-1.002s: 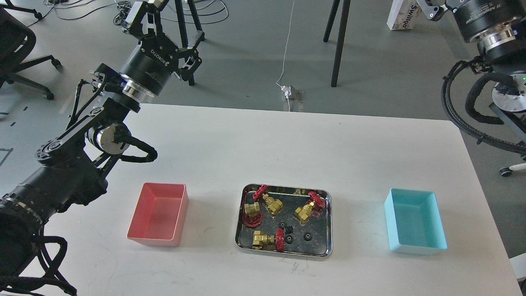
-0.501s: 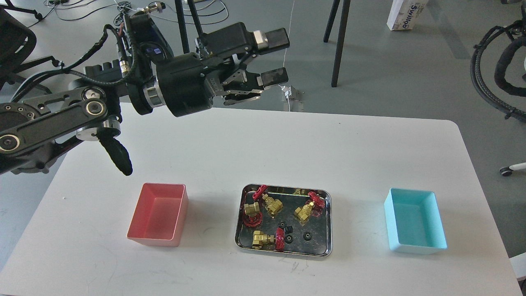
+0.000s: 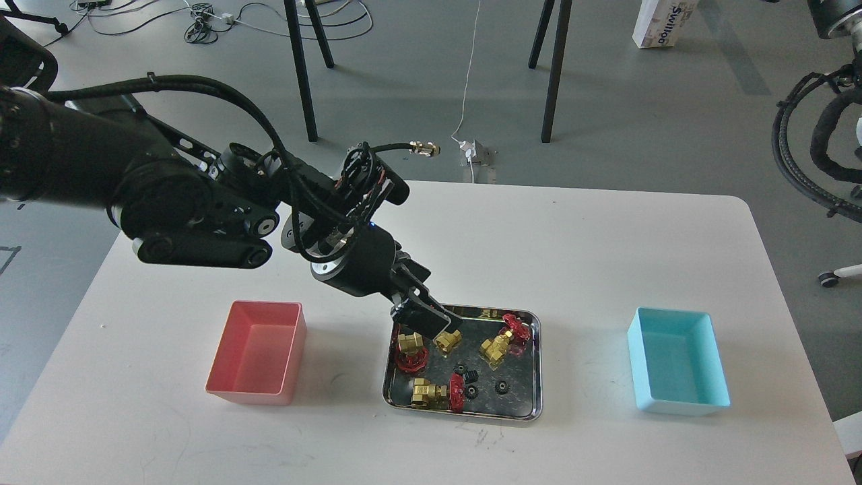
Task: Place valve in pink box and gear in blue box
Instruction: 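Swing the left gripper forward over the metal tray, then lower the left gripper and grasp a red-handled brass valve in the tray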
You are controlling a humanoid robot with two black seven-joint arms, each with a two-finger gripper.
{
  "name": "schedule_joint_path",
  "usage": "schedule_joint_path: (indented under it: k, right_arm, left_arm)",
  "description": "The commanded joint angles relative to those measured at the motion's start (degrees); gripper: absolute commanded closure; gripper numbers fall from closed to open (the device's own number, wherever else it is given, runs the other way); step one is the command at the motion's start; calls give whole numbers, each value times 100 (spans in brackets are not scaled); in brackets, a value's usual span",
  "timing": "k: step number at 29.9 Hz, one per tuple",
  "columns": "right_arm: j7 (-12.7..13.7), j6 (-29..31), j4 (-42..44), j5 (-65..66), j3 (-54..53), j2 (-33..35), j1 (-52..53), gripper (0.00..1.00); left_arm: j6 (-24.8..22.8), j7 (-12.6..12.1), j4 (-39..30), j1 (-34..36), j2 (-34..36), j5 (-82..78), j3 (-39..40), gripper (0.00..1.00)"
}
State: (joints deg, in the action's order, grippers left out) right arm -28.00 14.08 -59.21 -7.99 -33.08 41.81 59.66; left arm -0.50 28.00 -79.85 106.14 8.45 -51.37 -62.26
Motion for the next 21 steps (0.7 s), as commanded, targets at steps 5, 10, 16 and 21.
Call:
schedule_joint_path:
  k: [5,10,16,21]
  right_arm:
    - [197,-169,181,0,-23,38,64,1]
    - [339,-186,225,0,-32,29,46,1]
    - [348,-204,278,0,-23,-33,11,1]
    - [357,-204,287,0,-14,-42,2,1]
  left_arm:
    - [323,0,1173,-1060,-608,-49,-410,0]
    - [331,0,1200,-1200,-608,-67,-401,0]
    - [349,0,1480,-1613,-661,-67,-384,0]
    - [480,0,1735,-2044,-652,-75,-366,0]
